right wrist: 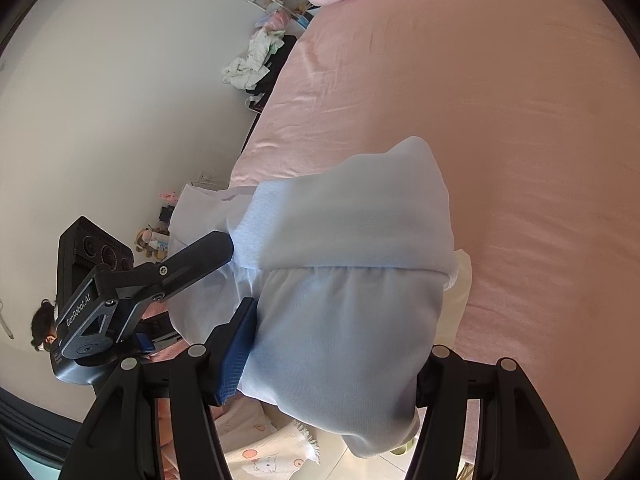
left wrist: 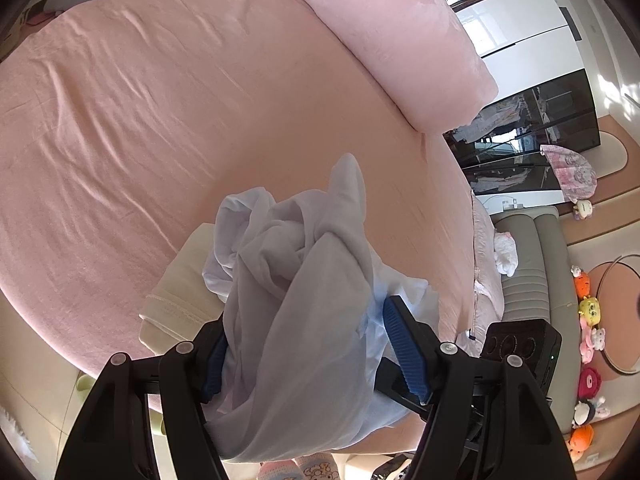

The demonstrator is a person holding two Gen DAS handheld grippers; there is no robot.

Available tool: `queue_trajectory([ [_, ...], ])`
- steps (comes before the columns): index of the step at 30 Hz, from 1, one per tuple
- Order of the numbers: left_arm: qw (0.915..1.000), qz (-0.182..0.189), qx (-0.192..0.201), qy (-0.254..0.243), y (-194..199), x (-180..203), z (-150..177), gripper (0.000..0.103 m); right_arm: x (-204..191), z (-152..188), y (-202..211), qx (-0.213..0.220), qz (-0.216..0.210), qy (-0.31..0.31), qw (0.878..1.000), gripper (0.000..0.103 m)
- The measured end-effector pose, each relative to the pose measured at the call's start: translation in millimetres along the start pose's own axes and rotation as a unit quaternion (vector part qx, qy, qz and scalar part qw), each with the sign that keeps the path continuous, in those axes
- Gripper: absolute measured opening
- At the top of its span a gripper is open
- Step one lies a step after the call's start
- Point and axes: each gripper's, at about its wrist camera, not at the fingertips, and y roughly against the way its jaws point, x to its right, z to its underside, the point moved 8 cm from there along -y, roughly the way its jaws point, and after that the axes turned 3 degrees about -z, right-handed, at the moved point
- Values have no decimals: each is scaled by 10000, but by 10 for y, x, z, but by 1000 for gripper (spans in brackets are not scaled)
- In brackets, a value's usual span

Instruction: Fold clothes

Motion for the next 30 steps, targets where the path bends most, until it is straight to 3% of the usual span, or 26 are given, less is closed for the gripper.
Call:
queue_trajectory([
  [7, 9991, -215, -39, -351, 32, 109, -112, 66, 115, 58, 79, 138, -478, -722, 9961, 62],
  [12, 9979, -588, -128, -246, -142, -93, -118, 66, 320, 152, -43, -89, -515, -1145, 9921, 63],
  [16, 9981, -610, -16, -125, -190, -285, -113, 66, 364, 229, -120, -48, -445, -992, 9941, 63],
  [22, 9988, -365, 321, -88, 15, -209, -105, 69, 266, 200, -113, -37, -414, -604, 9973, 63],
  [26, 9973, -47, 722, -118, 302, -88, -97, 70, 325, 164, -122, 27, -592, -798, 9950, 63],
  [28, 9957, -243, 840, -293, 329, -93, -79, 84, 323, 155, -121, 44, -682, -824, 9943, 63],
  [30, 9933, -469, 947, -475, 347, -103, -61, 85, 309, 150, -109, 23, -697, -811, 9943, 63],
])
